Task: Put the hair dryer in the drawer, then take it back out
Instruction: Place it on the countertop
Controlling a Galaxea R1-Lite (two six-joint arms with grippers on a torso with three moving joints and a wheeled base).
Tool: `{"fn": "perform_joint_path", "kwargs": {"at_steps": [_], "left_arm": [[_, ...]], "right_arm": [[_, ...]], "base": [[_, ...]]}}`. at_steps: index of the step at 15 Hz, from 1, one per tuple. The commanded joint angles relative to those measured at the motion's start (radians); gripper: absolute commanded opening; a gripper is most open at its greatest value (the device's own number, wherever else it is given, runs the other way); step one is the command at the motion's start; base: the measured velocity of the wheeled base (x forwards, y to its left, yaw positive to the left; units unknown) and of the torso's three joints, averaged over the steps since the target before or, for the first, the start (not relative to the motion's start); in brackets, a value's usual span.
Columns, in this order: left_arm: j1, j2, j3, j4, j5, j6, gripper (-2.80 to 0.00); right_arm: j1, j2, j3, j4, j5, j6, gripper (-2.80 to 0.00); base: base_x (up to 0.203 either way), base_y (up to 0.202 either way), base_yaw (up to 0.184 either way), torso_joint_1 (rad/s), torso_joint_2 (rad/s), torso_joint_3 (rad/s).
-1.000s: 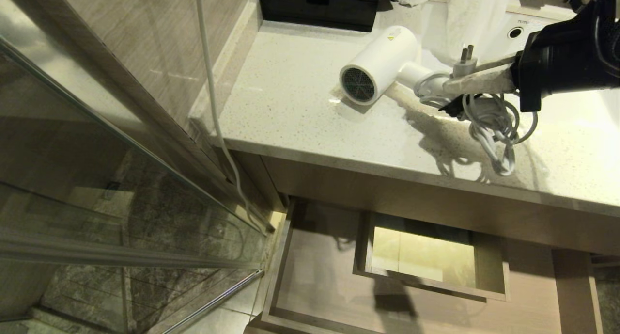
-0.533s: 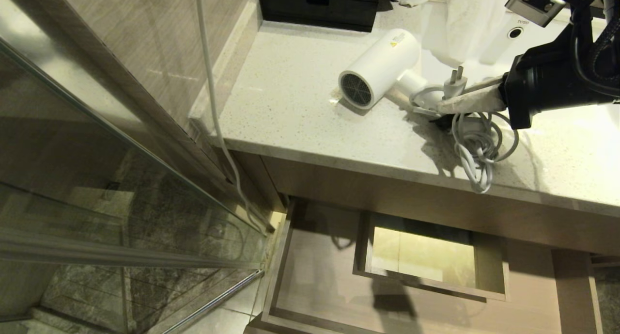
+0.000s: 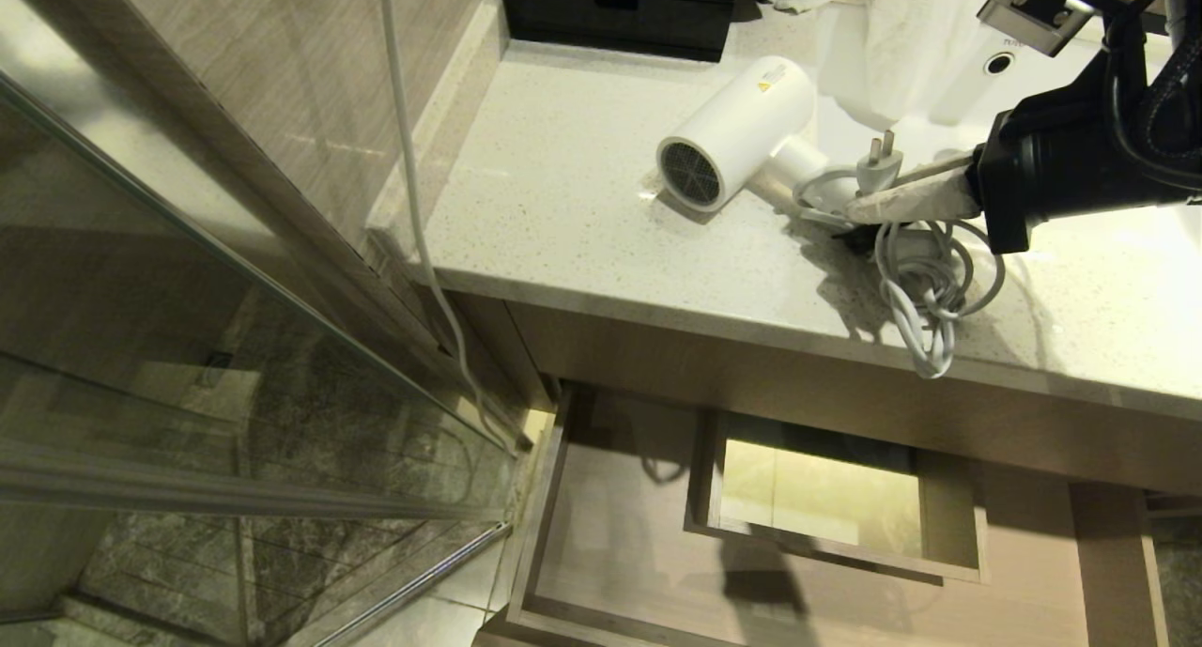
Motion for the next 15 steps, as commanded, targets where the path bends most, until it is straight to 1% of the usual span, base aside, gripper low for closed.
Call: {"fn": "perform_joint_path", "kwargs": {"at_steps": [1,6,7,8,15], "left_arm": [[0.000,0.000,0.000,0.000,0.000,0.000,-2.80],[0.000,0.000,0.000,0.000,0.000,0.000,-2.80],[0.000,0.000,0.000,0.000,0.000,0.000,-2.80],[0.000,0.000,0.000,0.000,0.001,0.000,-2.80],[0.000,0.000,0.000,0.000,0.000,0.000,-2.80]], "right_arm": [[0.000,-0.004,-0.002,0.004,0.001,-0.002,-2.80],[-0.005,-0.012,0.001,0.001,0.003,-0.001,-2.80],[-0.005,-0.016,0.001,0.000,0.005,-0.004,-2.44],[-0.006,-0.018,-0.001,-0.001,0.005,-0.012,0.00],[-0.010,-0.055,0.013,-0.011,0.003,-0.012,0.00]], "base": [[0.000,0.000,0.000,0.000,0.00,0.000],[0.000,0.000,0.000,0.000,0.00,0.000],[0.000,0.000,0.000,0.000,0.00,0.000],[0.000,0.000,0.000,0.000,0.00,0.000],[0.000,0.000,0.000,0.000,0.00,0.000]]}}
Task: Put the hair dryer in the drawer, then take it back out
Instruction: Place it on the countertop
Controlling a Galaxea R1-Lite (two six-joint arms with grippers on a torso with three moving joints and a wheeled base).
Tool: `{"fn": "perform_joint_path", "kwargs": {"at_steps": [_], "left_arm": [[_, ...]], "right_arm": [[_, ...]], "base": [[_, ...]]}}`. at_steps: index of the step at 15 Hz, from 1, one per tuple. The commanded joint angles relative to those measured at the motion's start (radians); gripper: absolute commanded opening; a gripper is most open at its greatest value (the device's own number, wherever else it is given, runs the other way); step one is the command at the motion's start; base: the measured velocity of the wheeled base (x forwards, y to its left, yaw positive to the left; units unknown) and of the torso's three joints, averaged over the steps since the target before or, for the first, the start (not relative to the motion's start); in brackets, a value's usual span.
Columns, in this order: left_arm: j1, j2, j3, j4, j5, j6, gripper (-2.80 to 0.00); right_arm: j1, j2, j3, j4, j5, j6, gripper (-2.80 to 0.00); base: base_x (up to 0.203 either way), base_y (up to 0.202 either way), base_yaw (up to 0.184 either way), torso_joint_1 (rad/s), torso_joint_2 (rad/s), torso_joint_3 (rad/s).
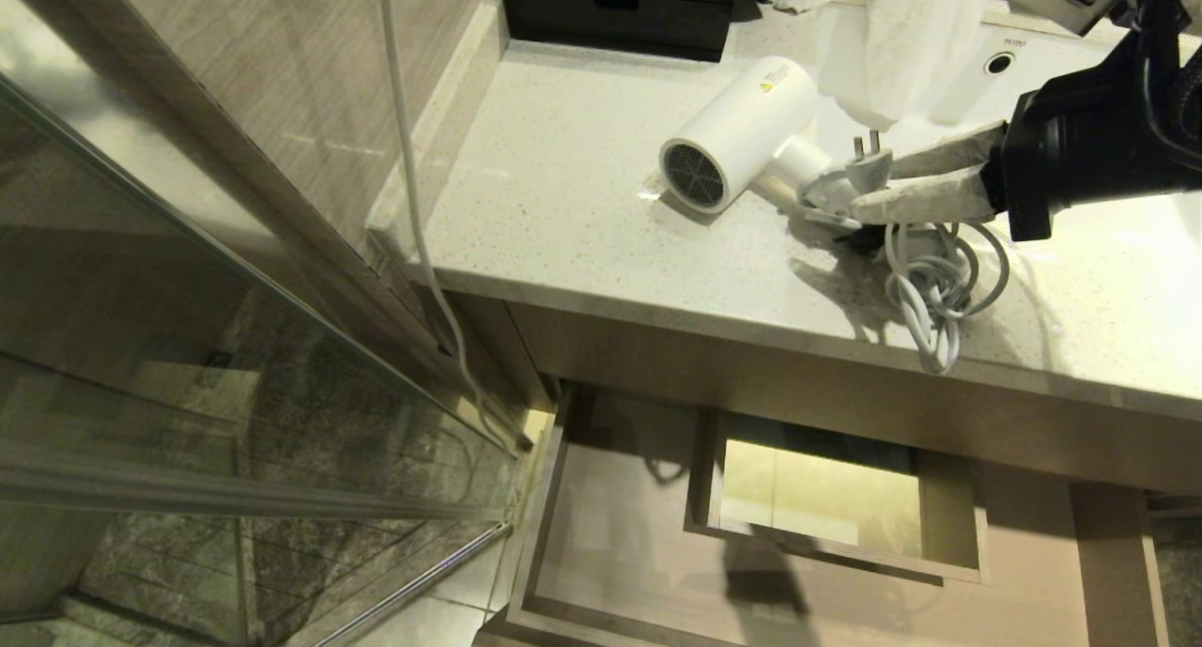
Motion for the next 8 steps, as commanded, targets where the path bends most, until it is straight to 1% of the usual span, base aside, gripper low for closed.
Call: {"fn": "perform_joint_path", "kwargs": {"at_steps": [1,5,7,8], "left_arm": [[0.000,0.000,0.000,0.000,0.000,0.000,-2.80],[0.000,0.000,0.000,0.000,0.001,0.000,-2.80],[0.000,0.000,0.000,0.000,0.001,0.000,-2.80],[0.000,0.000,0.000,0.000,0.000,0.000,-2.80]], "right_arm": [[-0.019,-0.043,0.022,0.005,0.003,-0.004,0.00],[-0.108,-0.131,0.075,0.016,0.003,-0.043,0.00],[-0.157,-0.173,0.101,0.024,0.005,-0.085,0.00],[-0.185,-0.192,0.110,0.041,0.006,-0.123,-2.80]], "base": [[0.000,0.000,0.000,0.000,0.00,0.000],[0.000,0.000,0.000,0.000,0.00,0.000],[0.000,0.000,0.000,0.000,0.00,0.000],[0.000,0.000,0.000,0.000,0.00,0.000]]}}
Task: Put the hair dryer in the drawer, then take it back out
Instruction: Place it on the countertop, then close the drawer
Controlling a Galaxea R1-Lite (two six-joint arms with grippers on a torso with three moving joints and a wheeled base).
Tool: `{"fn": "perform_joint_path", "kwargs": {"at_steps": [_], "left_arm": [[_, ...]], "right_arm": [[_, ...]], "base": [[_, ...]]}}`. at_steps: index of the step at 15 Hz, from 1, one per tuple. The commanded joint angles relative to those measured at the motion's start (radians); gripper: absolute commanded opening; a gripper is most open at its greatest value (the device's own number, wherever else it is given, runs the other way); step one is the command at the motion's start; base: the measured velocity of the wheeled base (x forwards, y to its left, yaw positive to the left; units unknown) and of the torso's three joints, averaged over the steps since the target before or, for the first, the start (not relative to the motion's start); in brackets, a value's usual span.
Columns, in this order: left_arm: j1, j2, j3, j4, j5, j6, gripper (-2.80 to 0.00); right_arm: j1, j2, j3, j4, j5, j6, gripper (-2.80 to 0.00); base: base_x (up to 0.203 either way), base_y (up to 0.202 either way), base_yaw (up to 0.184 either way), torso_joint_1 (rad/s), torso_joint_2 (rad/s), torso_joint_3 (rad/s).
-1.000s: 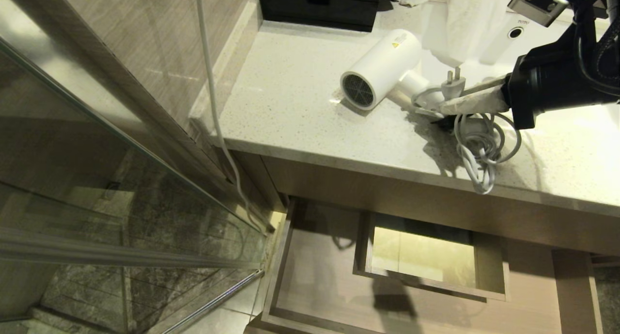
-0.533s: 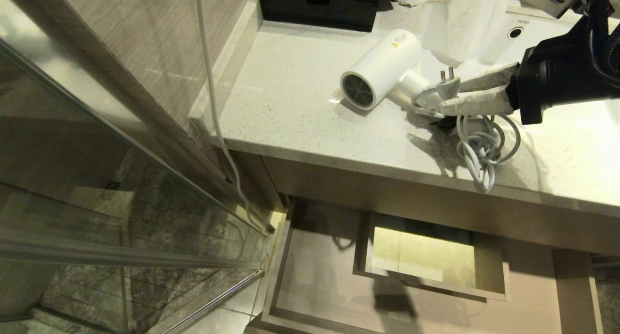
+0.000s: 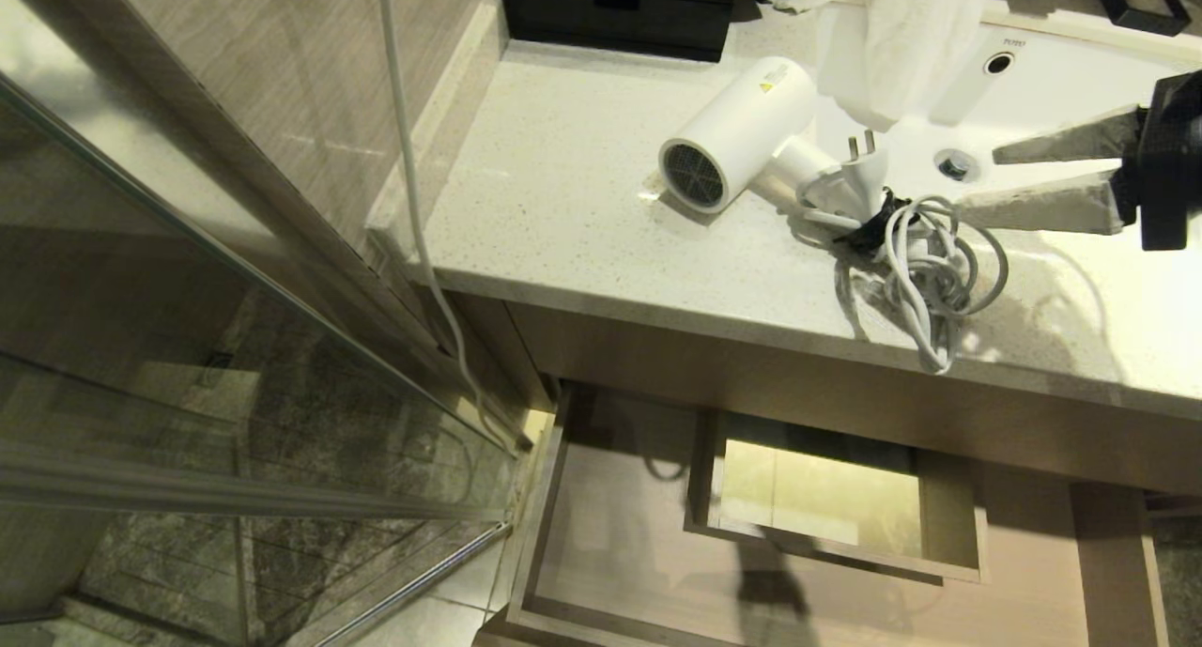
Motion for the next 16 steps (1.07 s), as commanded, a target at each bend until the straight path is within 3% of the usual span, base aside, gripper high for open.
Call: {"fn": "perform_joint_path", "kwargs": {"at_steps": [1,7,16], "left_arm": [[0.000,0.000,0.000,0.000,0.000,0.000,-2.80],[0.000,0.000,0.000,0.000,0.000,0.000,-2.80],[0.000,0.000,0.000,0.000,0.000,0.000,-2.80]], "right_arm": [[-0.049,-0.064,0.019,0.038,0.001,-0.058,-2.80],[-0.129,-0.160,0.043,0.169,0.000,-0.068,-2.80],[-0.329,-0.329,0.165,0.217,-0.002,-0.043,-2.80]], "base": [[0.000,0.000,0.000,0.000,0.00,0.000],[0.000,0.000,0.000,0.000,0.00,0.000],[0.000,0.000,0.000,0.000,0.00,0.000]]}}
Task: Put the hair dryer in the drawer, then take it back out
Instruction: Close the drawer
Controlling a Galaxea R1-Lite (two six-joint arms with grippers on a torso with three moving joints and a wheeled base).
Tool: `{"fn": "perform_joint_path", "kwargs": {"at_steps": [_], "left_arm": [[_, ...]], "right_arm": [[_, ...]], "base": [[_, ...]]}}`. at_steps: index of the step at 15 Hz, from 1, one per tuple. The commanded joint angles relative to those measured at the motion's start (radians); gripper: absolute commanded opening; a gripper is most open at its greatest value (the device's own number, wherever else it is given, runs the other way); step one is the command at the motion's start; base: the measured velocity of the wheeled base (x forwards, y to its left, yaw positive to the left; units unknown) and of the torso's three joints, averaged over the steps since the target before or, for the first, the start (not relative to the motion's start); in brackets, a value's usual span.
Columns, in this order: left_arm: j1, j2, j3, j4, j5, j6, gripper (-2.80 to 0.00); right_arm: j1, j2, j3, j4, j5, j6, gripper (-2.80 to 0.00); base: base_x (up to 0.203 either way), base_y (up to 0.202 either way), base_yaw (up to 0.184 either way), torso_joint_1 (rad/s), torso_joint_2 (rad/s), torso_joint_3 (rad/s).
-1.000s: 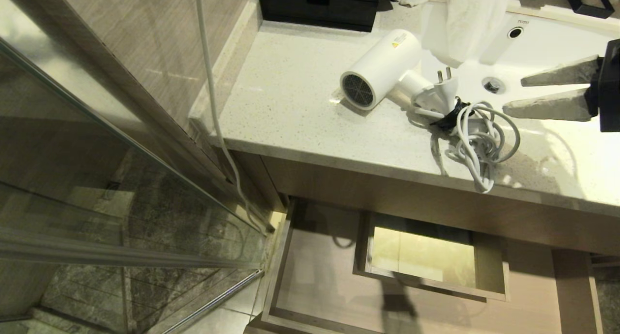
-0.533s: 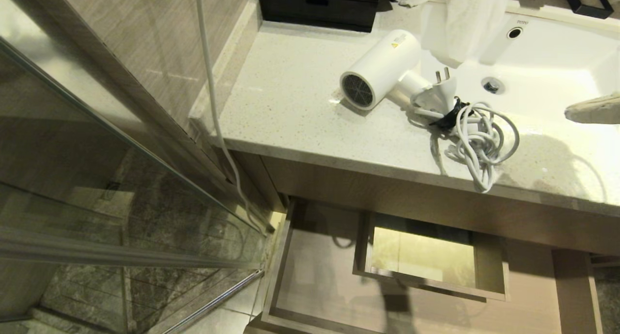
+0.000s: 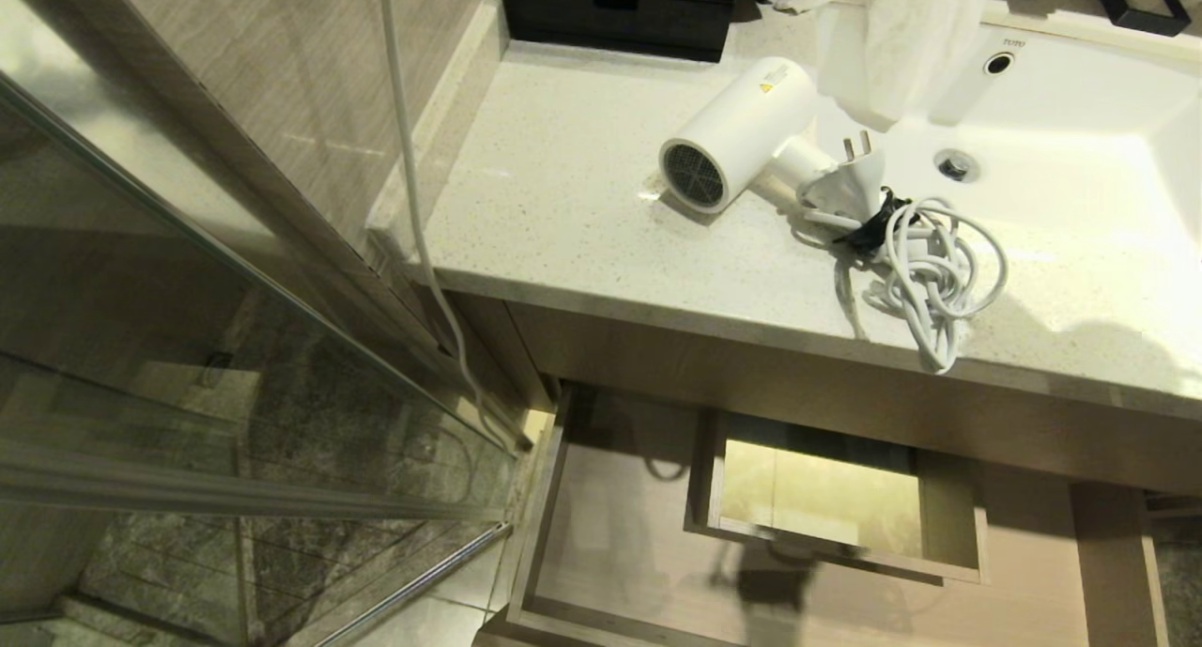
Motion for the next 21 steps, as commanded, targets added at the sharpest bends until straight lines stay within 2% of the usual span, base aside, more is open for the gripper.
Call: {"fn": "perform_joint_path", "kwargs": {"at_steps": [1,9,21], "left_arm": [[0.000,0.000,0.000,0.000,0.000,0.000,-2.80],[0.000,0.000,0.000,0.000,0.002,0.000,-2.80],[0.000,0.000,0.000,0.000,0.000,0.000,-2.80]], "right_arm": [[-0.031,-0.047,0.017,0.003,0.003,0.020,-2.80],[-0.080,-0.075,0.027,0.006,0.005,0.043,-2.80],[-0.103,-0.093,0.058,-0.005,0.006,0.046,-2.80]], "base": [[0.000,0.000,0.000,0.000,0.00,0.000],[0.000,0.000,0.000,-0.007,0.00,-0.006],[0.000,0.000,0.000,-0.266,0.02,-0.239]]}}
